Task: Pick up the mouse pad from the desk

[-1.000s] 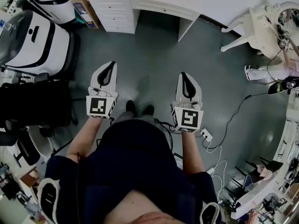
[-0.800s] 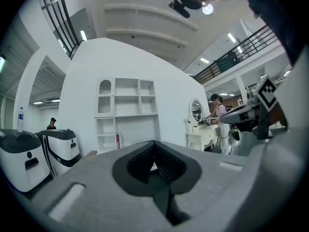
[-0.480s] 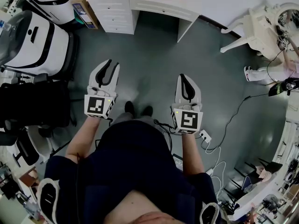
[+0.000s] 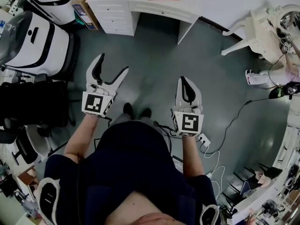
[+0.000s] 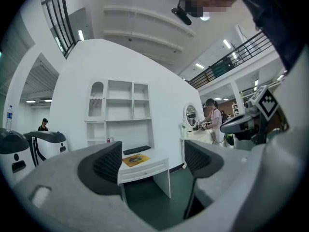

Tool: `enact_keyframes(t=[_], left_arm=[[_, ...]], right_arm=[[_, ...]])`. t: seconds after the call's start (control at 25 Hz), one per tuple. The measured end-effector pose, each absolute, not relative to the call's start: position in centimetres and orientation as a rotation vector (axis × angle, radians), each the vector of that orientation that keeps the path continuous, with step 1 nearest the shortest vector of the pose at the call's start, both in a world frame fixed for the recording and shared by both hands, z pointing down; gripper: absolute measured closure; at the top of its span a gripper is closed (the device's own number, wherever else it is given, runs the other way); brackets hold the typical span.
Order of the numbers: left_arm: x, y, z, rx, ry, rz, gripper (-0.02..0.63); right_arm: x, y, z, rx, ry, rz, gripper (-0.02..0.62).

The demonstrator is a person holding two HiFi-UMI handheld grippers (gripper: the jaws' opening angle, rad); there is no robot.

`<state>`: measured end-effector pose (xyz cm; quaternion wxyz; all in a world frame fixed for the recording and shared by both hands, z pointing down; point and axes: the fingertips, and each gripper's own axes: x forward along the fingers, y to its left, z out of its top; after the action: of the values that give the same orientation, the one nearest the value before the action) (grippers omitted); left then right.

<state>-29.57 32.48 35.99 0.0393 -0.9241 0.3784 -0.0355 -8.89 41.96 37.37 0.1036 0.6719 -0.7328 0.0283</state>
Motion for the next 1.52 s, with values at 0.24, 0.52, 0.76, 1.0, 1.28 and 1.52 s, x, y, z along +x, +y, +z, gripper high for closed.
enact_keyframes(t=[0.24,0.52,0.76,1.0,1.28,1.52], left_arm=[[-27.4,30.5,35.8,-2.842,1.157,-0.112,0.149],[-25.1,26.2,36.2,-2.859,1.125,-0.110,0.144],[-22.9,18.6,36.3,-2.838,1.062,-0.113,0.128],[-21.0,8.2,36.8,-2.880,1.004,-0.110,0.117],[-17.4,-1.4,38.1,-2.998,0.947,-0.143,0.117],[-14.5,-7.8,41.6,-3.076,0.989,-0.207,0.117]], right_arm=[[-7.3,41.6,37.6,1.929,-2.197,0.073,0.597],[-5.7,38.6,38.1,1.930,-2.194,0.079,0.597],[-4.5,31.6,38.4,1.936,-2.190,0.067,0.597],[-2.6,21.3,38.9,1.964,-2.137,0.104,0.597],[0.7,12.7,38.3,1.999,-2.088,0.119,0.597],[3.5,6.9,38.9,1.958,-2.107,0.125,0.597]])
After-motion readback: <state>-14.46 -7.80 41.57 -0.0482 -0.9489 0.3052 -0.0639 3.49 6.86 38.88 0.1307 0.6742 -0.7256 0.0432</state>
